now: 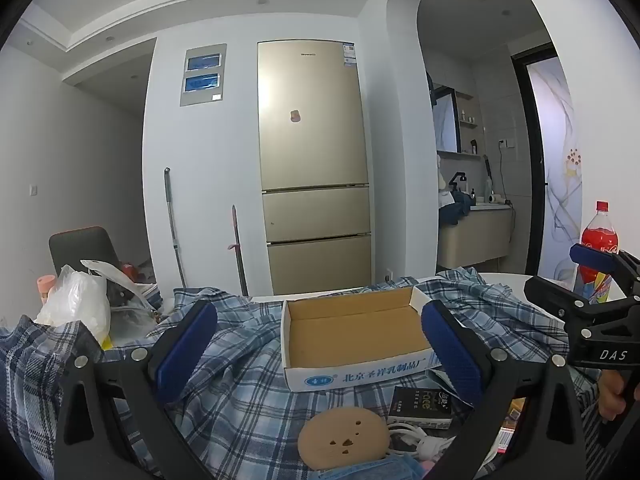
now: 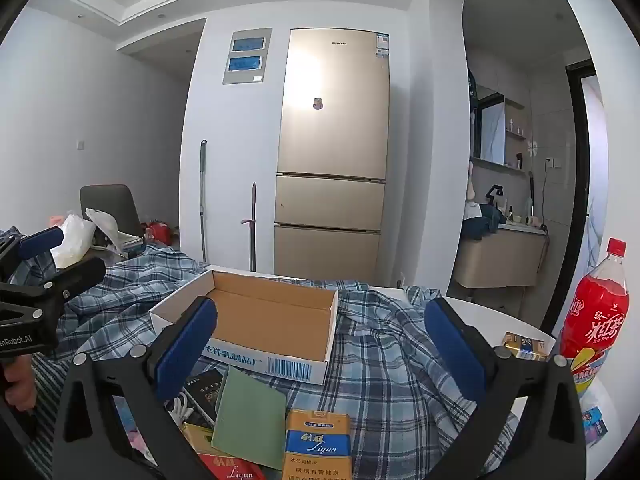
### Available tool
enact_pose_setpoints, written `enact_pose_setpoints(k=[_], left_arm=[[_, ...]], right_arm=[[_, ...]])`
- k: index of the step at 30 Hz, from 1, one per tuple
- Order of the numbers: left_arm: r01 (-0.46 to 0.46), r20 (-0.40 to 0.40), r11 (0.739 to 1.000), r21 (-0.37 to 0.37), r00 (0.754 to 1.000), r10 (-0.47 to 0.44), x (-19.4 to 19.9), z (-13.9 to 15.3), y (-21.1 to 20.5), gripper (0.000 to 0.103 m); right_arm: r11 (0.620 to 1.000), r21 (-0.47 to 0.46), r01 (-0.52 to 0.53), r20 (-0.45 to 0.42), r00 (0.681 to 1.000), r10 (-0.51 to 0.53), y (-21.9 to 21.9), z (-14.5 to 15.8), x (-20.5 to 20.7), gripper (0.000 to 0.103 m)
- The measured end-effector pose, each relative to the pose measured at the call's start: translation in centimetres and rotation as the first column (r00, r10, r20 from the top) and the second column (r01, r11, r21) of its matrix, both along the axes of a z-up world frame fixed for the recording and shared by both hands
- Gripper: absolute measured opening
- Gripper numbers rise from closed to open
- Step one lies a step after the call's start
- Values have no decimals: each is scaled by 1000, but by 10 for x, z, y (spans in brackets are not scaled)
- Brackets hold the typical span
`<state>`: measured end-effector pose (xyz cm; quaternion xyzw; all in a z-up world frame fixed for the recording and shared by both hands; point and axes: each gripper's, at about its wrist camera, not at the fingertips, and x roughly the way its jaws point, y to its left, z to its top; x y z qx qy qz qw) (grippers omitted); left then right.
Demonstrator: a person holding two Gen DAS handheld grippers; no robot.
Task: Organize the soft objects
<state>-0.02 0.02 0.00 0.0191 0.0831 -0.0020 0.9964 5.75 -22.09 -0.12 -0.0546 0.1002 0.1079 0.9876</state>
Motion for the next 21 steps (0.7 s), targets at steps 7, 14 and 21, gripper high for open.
enact_pose_setpoints(k=[7, 14, 21], left_arm=[[1, -7, 1000, 4, 1000, -1, 0, 0, 0, 103], [1, -9, 1000, 5, 1000, -1, 0, 0, 0, 103], [-1, -9, 1000, 4, 1000, 1, 0, 0, 0, 103]], right_arm=[[1000, -5, 2, 6, 1000, -2, 1, 0, 0, 103], [1000, -11, 1, 1, 1000, -1, 1, 0, 0, 103], [1000, -12, 1, 2, 1000, -1, 1, 0, 0, 103]])
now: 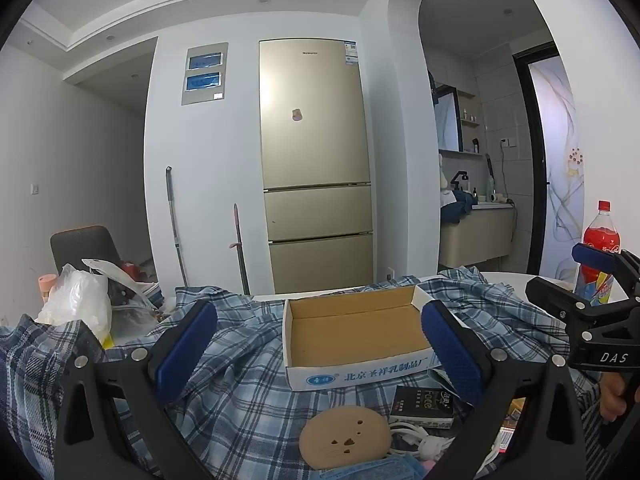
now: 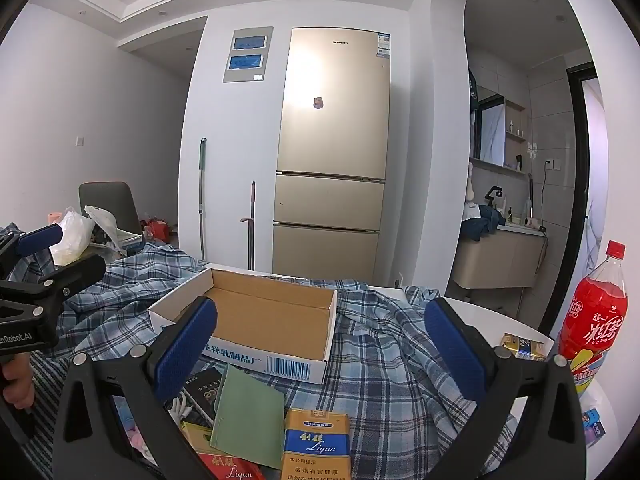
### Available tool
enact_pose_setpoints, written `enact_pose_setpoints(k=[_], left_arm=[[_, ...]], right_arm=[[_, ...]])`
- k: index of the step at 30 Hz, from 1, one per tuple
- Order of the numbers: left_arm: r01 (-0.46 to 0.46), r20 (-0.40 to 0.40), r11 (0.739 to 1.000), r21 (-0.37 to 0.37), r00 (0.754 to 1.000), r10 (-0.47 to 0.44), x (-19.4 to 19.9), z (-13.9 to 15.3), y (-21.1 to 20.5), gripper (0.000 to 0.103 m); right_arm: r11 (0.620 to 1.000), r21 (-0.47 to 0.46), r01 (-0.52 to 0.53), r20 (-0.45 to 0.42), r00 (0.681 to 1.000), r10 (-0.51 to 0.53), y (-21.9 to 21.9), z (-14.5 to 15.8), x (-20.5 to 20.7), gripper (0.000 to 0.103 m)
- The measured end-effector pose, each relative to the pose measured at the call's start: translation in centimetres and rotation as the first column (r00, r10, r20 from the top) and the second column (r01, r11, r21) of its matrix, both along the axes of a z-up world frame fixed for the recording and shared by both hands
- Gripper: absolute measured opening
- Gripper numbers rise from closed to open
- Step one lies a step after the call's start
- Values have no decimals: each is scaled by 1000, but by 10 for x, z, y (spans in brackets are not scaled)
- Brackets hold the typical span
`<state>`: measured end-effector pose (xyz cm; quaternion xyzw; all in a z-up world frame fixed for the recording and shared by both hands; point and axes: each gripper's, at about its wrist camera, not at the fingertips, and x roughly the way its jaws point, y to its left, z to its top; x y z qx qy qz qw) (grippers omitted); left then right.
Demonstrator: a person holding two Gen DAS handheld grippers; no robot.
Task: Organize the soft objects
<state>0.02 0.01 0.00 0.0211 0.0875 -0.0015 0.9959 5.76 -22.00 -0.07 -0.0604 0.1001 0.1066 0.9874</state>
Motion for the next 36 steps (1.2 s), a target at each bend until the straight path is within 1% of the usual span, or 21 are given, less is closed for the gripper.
enact_pose_setpoints(k=[28, 36], left_arm=[[-1, -2, 1000, 0, 1000, 1, 0, 0, 1, 103], [-1, -1, 1000, 0, 1000, 1, 0, 0, 0, 103]], right_arm=[[1000, 10, 4, -13, 1000, -4, -1, 1, 4, 103], [1000, 2, 4, 11, 1000, -4, 0, 2, -3, 103]])
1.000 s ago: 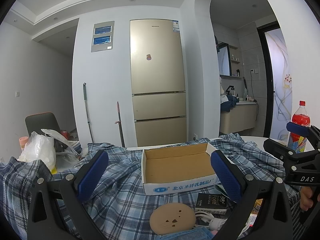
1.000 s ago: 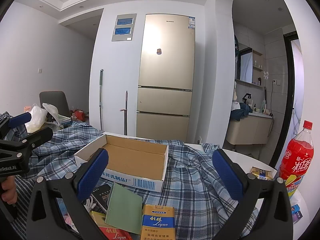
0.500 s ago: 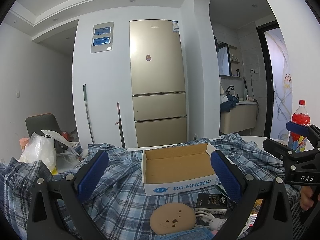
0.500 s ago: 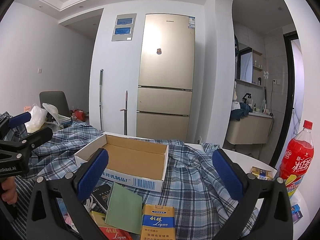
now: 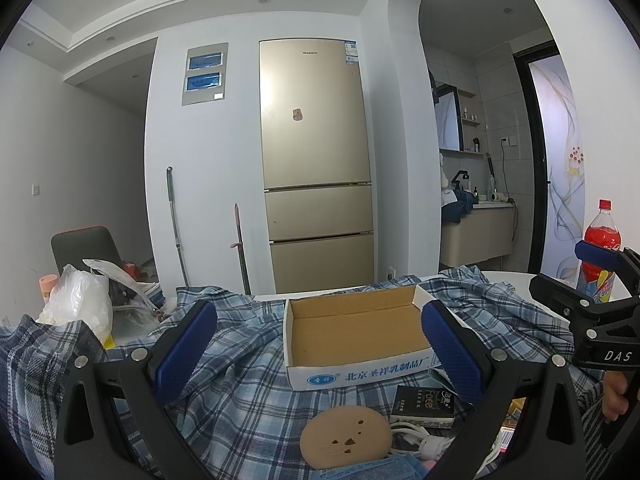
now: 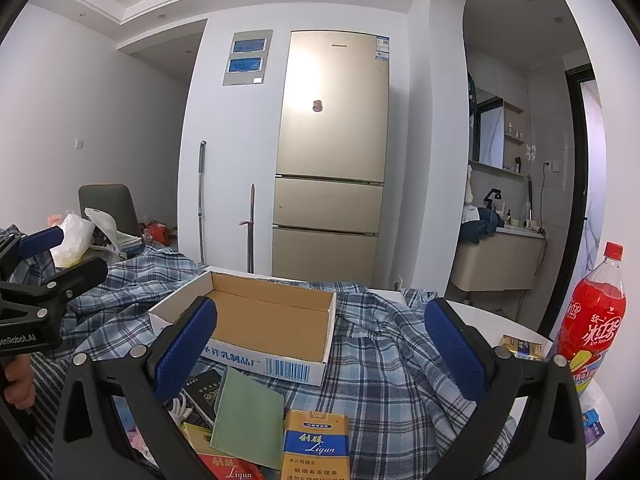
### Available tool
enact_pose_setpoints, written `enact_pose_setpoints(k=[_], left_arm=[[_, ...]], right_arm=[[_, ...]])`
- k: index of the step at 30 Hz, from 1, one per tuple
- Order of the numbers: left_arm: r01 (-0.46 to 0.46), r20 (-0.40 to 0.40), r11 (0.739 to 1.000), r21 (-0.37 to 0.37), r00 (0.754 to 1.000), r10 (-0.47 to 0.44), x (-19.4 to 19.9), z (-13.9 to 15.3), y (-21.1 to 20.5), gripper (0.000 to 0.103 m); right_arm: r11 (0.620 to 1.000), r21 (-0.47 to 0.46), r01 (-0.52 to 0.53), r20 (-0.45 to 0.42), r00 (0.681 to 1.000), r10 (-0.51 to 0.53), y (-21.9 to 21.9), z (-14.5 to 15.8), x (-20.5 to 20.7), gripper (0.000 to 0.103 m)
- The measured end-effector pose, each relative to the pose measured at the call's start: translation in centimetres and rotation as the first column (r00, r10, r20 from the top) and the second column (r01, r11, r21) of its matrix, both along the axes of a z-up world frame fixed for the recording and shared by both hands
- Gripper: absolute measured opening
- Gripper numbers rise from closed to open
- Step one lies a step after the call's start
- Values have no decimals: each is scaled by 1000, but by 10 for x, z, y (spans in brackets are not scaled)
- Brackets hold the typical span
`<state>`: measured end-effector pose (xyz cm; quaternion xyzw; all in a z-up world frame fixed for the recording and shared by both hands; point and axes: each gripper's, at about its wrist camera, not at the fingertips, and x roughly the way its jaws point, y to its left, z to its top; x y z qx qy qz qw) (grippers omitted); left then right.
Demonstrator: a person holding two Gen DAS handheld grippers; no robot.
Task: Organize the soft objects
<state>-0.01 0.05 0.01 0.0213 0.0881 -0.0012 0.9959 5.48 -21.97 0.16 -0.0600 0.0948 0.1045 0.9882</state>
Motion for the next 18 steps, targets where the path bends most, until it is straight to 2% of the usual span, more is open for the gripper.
enact_pose_setpoints(k=[18], left_arm=[[0, 0, 1000, 2, 1000, 0, 0, 0, 0, 103]], right_arm=[[1000, 4, 1, 0, 1000, -1, 0, 0, 0, 103]])
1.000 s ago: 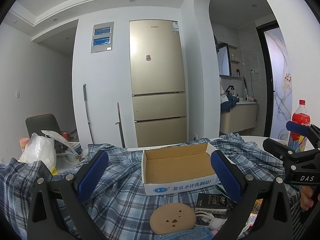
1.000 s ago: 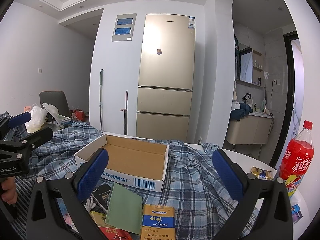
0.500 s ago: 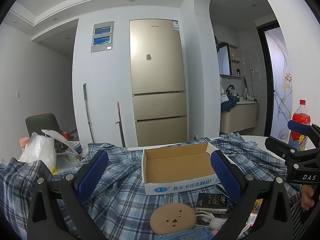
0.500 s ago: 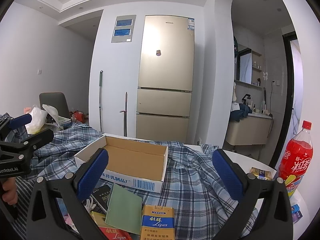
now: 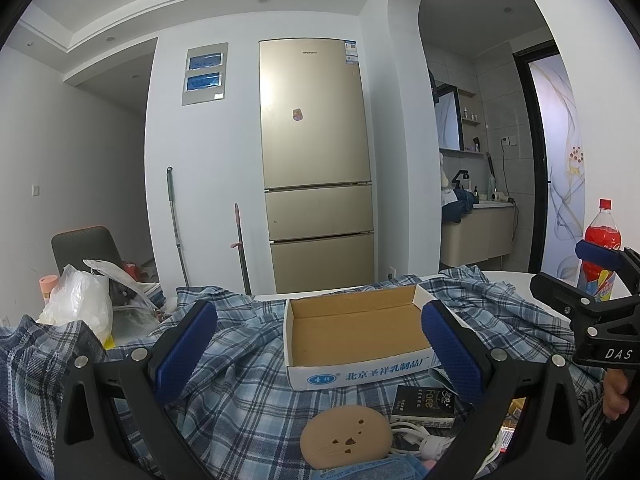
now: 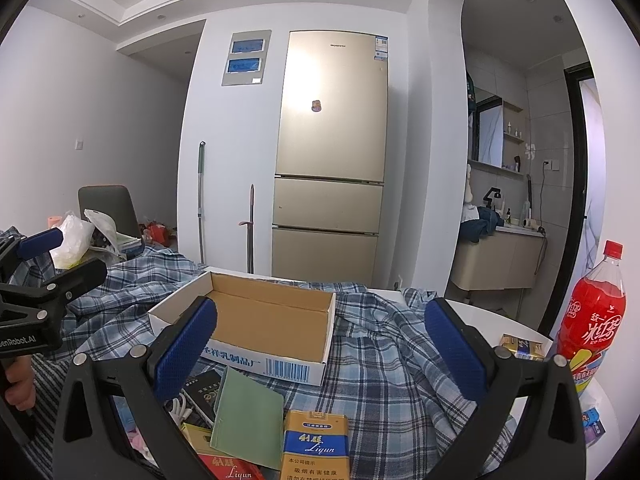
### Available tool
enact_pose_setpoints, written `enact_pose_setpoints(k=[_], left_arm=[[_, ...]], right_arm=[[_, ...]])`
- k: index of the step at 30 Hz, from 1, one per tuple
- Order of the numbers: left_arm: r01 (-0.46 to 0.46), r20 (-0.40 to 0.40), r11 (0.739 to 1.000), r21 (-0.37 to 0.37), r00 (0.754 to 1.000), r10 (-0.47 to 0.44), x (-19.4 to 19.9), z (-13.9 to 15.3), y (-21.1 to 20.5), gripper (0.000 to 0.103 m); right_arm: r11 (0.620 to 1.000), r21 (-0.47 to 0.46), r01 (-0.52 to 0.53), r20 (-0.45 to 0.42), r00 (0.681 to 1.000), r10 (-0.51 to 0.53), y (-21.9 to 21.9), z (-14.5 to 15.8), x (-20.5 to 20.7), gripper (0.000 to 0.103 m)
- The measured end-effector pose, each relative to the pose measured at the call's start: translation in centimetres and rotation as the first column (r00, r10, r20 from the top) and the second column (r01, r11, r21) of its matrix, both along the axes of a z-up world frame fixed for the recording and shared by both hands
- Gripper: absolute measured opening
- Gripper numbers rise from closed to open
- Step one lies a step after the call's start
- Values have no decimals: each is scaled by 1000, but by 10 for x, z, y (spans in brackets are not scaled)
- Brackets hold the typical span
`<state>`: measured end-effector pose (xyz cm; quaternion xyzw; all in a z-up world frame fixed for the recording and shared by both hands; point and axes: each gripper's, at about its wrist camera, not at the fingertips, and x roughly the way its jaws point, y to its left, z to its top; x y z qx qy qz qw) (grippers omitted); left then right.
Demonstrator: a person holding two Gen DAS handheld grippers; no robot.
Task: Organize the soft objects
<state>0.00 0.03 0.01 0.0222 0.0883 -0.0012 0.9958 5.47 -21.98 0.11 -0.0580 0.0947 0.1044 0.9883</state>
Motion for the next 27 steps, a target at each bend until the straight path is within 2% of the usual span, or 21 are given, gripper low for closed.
enact_pose_setpoints(k=[10, 19, 27], left_arm=[[0, 0, 1000, 1, 1000, 0, 0, 0, 0, 103], [14, -6, 1000, -23, 1000, -14, 1, -4, 10, 103], [35, -8, 999, -5, 999, -35, 0, 0, 2, 103]], right_arm=[[1000, 19, 23, 33, 999, -24, -5, 1, -5, 103], [999, 28, 22, 27, 999, -23, -8, 1, -5, 103], [999, 19, 33, -4, 999, -33, -7, 0, 1, 103]])
